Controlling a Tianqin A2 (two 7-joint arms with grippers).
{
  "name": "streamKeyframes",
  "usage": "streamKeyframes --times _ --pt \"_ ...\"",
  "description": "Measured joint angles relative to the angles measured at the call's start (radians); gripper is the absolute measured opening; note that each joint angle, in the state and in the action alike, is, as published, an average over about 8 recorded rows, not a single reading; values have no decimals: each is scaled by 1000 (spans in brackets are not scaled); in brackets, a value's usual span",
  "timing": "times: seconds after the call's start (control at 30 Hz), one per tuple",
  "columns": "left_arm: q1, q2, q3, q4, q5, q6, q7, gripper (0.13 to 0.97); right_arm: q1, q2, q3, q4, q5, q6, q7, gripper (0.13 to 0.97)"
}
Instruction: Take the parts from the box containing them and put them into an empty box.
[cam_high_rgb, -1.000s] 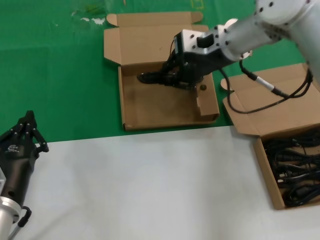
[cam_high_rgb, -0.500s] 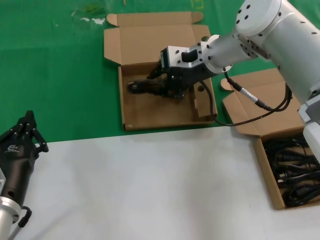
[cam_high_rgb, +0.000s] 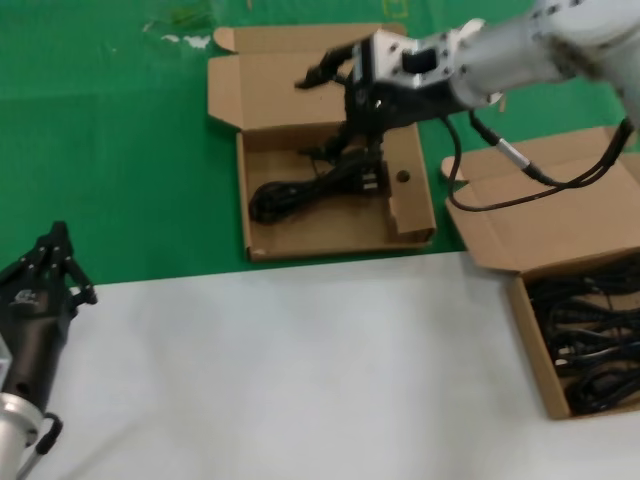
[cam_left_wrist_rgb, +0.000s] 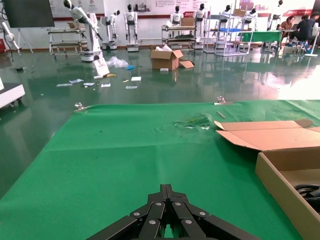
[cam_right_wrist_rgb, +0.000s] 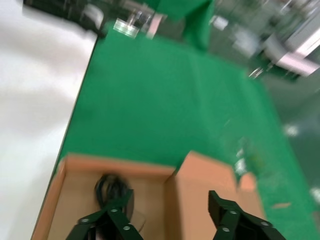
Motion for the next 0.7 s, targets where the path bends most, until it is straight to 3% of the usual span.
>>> streamKeyframes --times 0.17,0.37,0.7 --pt "0 0 0 0 0 0 0 140 -98 93 75 232 99 -20 81 513" --pt "0 0 0 0 0 0 0 140 -265 179 157 464 191 27 167 666" --pt "0 0 0 0 0 0 0 165 -353 199 190 544 218 82 196 847"
